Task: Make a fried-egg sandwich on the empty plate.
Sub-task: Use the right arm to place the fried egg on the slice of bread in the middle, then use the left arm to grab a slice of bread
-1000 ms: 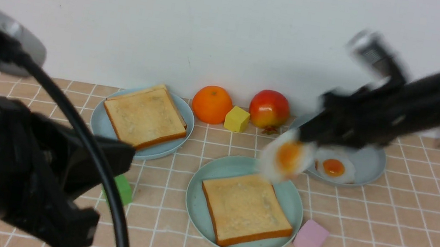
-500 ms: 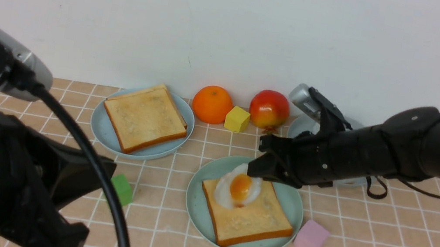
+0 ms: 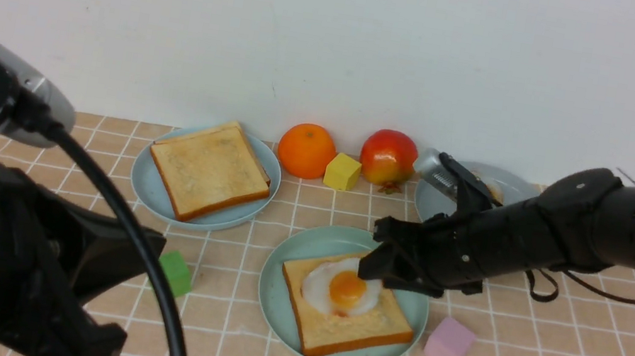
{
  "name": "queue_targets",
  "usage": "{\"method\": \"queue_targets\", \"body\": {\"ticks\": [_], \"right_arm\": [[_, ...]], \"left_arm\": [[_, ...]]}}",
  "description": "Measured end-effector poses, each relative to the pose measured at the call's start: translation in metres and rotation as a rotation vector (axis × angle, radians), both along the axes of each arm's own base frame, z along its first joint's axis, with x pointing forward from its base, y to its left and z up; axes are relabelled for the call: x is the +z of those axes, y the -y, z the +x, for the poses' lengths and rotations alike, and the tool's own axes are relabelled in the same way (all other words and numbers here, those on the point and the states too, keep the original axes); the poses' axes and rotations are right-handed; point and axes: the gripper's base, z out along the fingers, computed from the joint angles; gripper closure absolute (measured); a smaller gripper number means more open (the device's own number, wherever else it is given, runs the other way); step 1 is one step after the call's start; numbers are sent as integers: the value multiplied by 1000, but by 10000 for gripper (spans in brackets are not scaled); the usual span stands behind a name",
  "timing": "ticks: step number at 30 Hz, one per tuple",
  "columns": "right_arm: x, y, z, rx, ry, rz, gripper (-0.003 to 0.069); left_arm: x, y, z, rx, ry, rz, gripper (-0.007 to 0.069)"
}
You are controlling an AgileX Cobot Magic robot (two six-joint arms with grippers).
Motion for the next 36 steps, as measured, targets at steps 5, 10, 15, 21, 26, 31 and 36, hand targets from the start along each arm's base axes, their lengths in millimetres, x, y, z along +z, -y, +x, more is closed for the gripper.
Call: {"method": "queue_targets", "body": {"ticks": [5,10,15,21,26,31,36], "right_arm": [[45,22,-8,40,81,1,238],[126,52,-50,129,223,-77,305],[177,72,-107,187,261,-240,521],[204,86,-154,175,291,-326,670],[209,91,-177,135,372,-322,669],[203,94,-193,121,409,-317,668],[204,93,-199,114,450,-280,665]], "left_arm": [[-10,5,5,16,-65,48,630],[-32,25,24,28,-171,147,630],[-41,58,56,11,-216,242,638],[-46,67,128,54,-273,363,638],[-64,42,194,94,-321,419,638],[-94,19,255,160,-375,446,631],[-121,16,285,99,-353,545,503]]}}
